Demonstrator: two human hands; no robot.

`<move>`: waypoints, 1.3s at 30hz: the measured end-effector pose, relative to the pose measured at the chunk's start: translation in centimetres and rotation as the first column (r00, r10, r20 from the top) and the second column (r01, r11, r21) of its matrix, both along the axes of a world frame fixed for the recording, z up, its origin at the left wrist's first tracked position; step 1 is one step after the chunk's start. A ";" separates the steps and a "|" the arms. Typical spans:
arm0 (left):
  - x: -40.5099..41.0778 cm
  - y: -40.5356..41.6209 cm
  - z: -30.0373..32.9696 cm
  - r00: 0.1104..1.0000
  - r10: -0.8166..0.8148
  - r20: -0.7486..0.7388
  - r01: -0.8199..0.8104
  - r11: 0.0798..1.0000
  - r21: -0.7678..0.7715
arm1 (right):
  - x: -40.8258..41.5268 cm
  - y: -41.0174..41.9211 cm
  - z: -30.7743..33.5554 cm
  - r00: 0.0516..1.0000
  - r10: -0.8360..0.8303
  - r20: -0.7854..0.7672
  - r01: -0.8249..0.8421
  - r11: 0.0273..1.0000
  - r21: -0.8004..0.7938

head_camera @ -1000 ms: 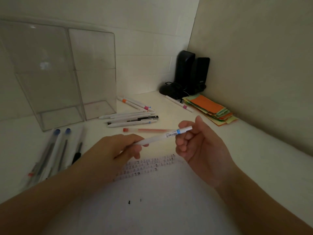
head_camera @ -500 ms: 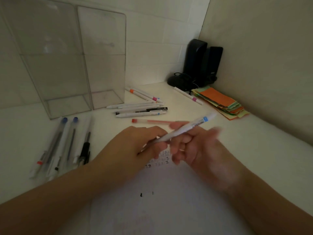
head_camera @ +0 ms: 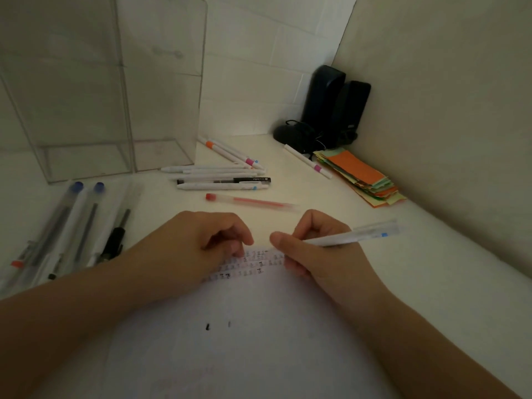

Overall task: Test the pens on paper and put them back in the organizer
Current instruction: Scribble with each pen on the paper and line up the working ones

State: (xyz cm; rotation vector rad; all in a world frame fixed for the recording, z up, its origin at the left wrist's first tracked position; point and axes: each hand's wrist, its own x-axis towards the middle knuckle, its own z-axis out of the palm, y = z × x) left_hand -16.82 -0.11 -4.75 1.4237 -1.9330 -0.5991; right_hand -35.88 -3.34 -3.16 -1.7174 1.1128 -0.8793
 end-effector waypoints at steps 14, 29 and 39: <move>-0.3 0.4 0.2 1.000 0.002 0.012 -0.002 1.000 0.001 | 1.4 -0.3 -1.2 0.995 -0.027 -0.093 0.013 0.989 -0.151; -0.4 0.6 0.4 0.998 -0.013 0.057 0.014 1.000 -0.017 | 1.2 -0.2 -1.2 0.995 -0.010 -0.098 -0.008 0.982 -0.188; -0.4 0.6 0.4 0.999 -0.009 0.048 0.009 1.000 0.009 | 1.1 -0.3 -1.4 0.992 -0.002 -0.129 -0.026 0.975 -0.221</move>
